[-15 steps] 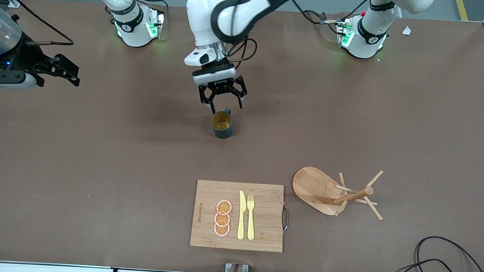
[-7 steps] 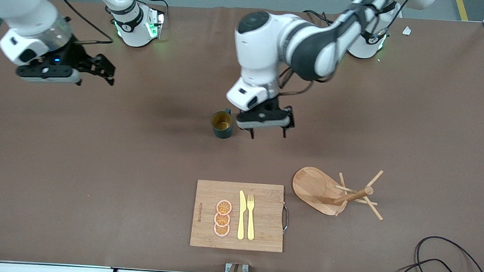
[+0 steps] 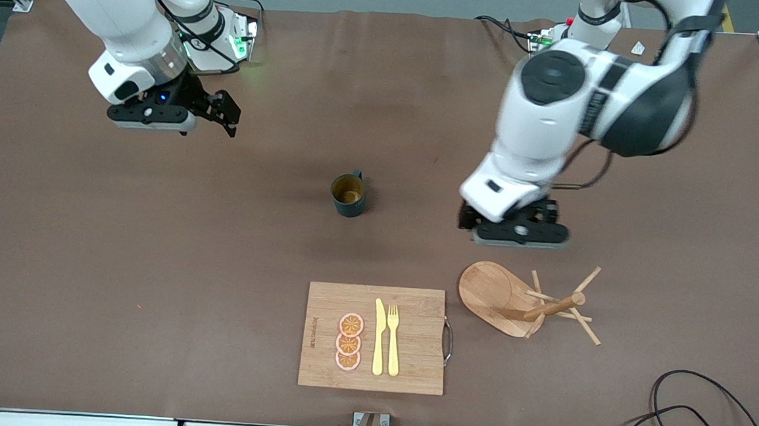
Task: Transfer cup from left to right arm and place
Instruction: 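Raise the left gripper while the right gripper reaches the mug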
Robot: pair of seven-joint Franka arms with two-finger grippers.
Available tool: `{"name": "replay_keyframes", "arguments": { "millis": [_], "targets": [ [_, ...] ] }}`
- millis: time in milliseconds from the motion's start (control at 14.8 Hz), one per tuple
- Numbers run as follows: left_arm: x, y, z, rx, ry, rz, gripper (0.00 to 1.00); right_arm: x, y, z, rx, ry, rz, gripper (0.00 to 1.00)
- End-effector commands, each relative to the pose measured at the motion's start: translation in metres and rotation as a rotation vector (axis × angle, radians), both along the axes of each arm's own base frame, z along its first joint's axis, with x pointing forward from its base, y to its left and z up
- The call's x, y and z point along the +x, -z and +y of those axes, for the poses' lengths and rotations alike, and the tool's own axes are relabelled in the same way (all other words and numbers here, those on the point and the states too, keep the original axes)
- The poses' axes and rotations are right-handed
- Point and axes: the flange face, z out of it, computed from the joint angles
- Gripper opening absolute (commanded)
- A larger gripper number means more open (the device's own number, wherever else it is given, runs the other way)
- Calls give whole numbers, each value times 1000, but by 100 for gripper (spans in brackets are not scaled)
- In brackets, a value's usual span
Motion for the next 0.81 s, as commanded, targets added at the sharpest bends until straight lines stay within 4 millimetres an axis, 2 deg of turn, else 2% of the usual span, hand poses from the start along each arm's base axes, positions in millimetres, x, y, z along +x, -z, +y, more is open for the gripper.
{"name": "replay_keyframes", "arguments": {
  "millis": [0,135,203,405,608,743],
  "targets": [
    [2,-32,70,-22,43,61,100,9,37,34,27,49,-7,100],
    [1,-51,113,-16,71,86,100,3,61,70,45,85,-15,100],
    [0,-64,140,-25,58,100,100,3,77,81,53,85,-20,100],
    [-11,-95,208,-70,14,132,100,9,129,99,40,78,-1,100],
    [-36,-125,255,-67,-18,151,100,4,169,126,49,68,1,100],
    [-55,-140,266,-71,-22,159,100,0,186,142,63,84,-7,100]
  ]
}}
